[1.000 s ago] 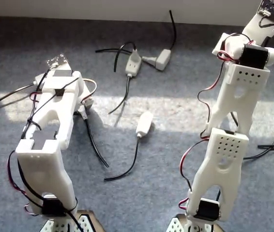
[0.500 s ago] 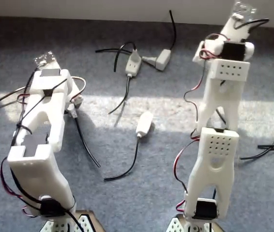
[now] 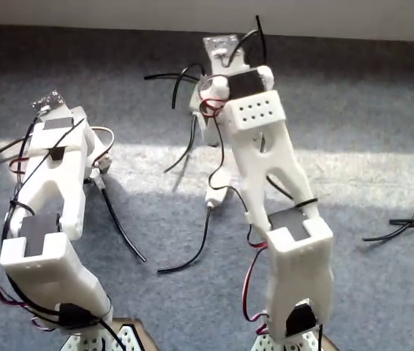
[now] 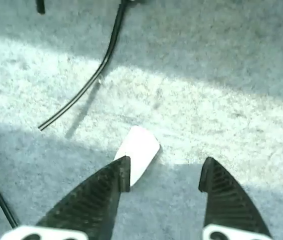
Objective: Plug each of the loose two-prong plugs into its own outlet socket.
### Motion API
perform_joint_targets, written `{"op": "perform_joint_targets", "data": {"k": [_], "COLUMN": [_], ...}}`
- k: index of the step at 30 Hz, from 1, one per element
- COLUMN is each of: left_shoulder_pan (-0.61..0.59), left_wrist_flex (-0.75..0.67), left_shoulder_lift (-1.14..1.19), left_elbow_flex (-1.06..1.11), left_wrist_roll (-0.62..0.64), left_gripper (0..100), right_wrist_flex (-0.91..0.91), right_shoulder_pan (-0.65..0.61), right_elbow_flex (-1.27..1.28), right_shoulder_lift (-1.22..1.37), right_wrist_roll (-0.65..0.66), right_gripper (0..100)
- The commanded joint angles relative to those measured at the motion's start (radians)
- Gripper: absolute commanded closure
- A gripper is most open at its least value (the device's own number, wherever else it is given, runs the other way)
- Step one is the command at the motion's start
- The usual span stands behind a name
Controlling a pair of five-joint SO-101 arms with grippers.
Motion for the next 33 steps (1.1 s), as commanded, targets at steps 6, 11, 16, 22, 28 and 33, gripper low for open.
{"op": "perform_joint_targets", "data": {"k": [6, 11, 16, 22, 28, 33], "left_shoulder_pan": [-0.008, -0.008, -0.013, -0.016, -0.042, -0.081], "left_wrist_flex": [-0.028, -0.028, -0.028, -0.029, -0.028, -0.028], "left_shoulder_lift": [-0.067, -0.067, -0.068, -0.068, -0.068, -0.068], "left_elbow_flex": [0.005, 0.004, 0.002, 0.002, -0.019, -0.019], "left_wrist_roll": [-0.006, -0.006, -0.006, -0.006, -0.006, -0.005], "left_gripper": [99, 99, 99, 99, 99, 99], "right_wrist_flex": [0.019, -0.186, -0.367, -0.449, -0.455, -0.449], "right_shoulder_pan": [0.166, 0.133, 0.061, -0.050, -0.183, -0.286], "right_elbow_flex": [0.312, 0.575, 0.756, 0.771, 0.634, 0.437], "right_shoulder_lift": [-0.176, -0.176, -0.179, -0.163, -0.122, -0.042], "right_wrist_roll": [0.127, 0.127, 0.126, 0.052, 0.035, 0.035], "right_gripper": [76.7, 76.7, 76.7, 76.7, 76.7, 76.7]}}
